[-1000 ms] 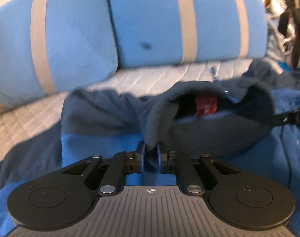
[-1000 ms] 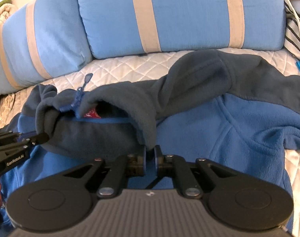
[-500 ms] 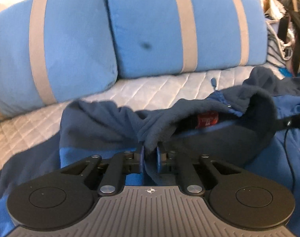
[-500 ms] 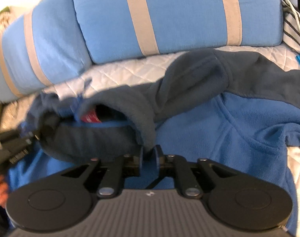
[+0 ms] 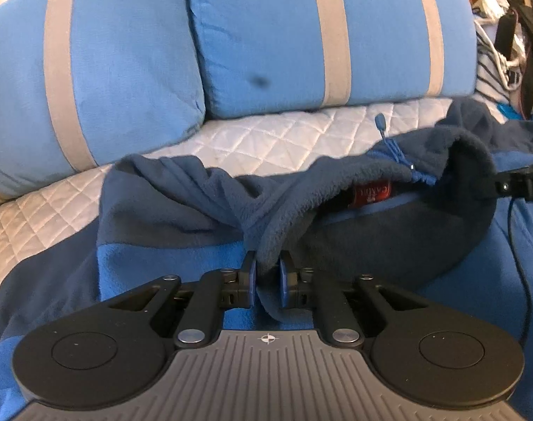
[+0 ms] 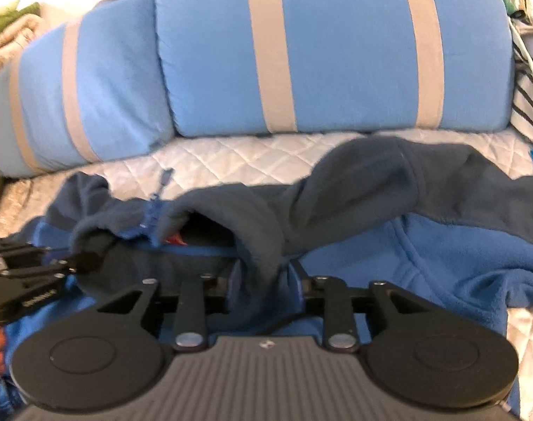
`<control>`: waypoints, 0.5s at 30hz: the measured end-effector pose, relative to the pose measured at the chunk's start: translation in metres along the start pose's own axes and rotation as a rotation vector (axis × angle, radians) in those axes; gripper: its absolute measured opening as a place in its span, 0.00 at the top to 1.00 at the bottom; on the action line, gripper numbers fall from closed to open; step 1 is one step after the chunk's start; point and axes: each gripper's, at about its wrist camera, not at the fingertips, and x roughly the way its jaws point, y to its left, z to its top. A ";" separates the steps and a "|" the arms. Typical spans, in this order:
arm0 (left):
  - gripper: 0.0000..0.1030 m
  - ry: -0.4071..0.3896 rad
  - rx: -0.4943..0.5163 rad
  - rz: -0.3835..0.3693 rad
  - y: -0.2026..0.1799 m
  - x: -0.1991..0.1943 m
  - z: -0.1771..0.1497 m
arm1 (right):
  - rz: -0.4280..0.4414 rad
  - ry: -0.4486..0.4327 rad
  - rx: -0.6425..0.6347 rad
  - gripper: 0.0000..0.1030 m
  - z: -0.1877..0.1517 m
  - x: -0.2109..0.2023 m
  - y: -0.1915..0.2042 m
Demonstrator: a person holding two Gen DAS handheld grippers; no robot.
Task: Fold clothes
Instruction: 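Hold the hood with both grippers and draw it over the hoodie body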
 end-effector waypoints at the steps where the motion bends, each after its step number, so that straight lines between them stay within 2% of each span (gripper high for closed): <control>1: 0.86 0.004 0.000 0.000 0.000 0.001 0.000 | 0.004 0.010 0.015 0.79 0.000 0.002 -0.003; 4: 0.89 0.006 -0.020 0.015 0.003 -0.001 0.001 | 0.018 0.017 0.057 0.91 0.001 0.001 -0.011; 8: 0.90 -0.056 -0.068 0.087 0.013 -0.016 0.003 | -0.051 -0.035 0.033 0.93 0.001 -0.010 -0.011; 11: 0.90 -0.088 -0.100 0.109 0.020 -0.023 0.005 | -0.072 -0.053 0.004 0.93 -0.001 -0.014 -0.008; 15: 0.89 -0.030 -0.120 0.103 0.024 -0.014 0.004 | -0.107 -0.034 -0.079 0.92 -0.004 -0.011 0.003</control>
